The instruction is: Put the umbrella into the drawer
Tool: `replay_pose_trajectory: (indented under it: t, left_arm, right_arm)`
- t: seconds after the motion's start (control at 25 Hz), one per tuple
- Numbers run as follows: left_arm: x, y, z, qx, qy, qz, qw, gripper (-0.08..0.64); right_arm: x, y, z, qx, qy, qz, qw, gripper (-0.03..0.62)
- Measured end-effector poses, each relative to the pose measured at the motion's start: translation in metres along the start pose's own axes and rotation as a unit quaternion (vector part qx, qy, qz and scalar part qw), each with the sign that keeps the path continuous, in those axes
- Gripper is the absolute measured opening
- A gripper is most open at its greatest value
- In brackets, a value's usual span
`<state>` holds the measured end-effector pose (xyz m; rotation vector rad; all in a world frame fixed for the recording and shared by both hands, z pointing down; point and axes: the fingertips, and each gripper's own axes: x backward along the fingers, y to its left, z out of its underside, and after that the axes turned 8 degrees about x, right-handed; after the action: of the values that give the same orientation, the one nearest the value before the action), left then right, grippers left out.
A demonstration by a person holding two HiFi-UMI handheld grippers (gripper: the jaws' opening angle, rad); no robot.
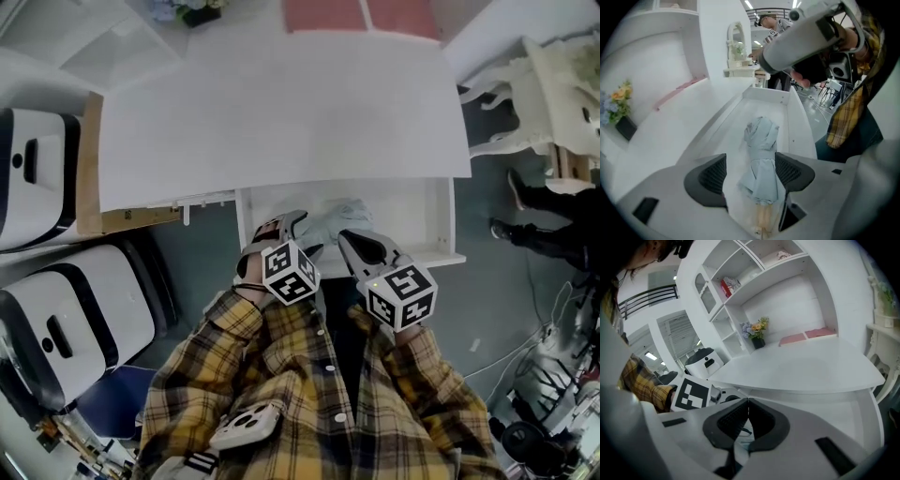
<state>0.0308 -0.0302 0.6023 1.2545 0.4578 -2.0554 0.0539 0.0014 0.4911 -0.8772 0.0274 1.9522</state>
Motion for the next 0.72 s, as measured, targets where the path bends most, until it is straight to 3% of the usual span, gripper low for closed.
replay_pose_trajectory:
  t: [0.16,0.32,0.56,0.72]
  left_arm:
    - [0.029,0.007,-0.013,0.063,-0.040,-0.014,0.9971,0.327]
    - [0.059,0.011,-0.030,0.116,-0.092,-0.025,0.9887,0.327]
    - [0.104,0.020,-0.061,0.192,-0.182,-0.024,0.9640,0.301]
    - [0.139,0.029,-0.094,0.206,-0.253,-0.013,0.9450,0.258]
  right_arm:
    - [0.003,0.003,-0.014,0.015,-0.009,-0.009,1.000,0.017]
    - [0.009,0.004,-0.030,0.035,-0.015,-0.014,0.999,0.017]
    - [0.019,0.004,-0.060,0.059,-0.040,-0.021,0.997,0.017]
    - [0.027,0.004,-0.091,0.087,-0.064,-0.019,0.994,0.017]
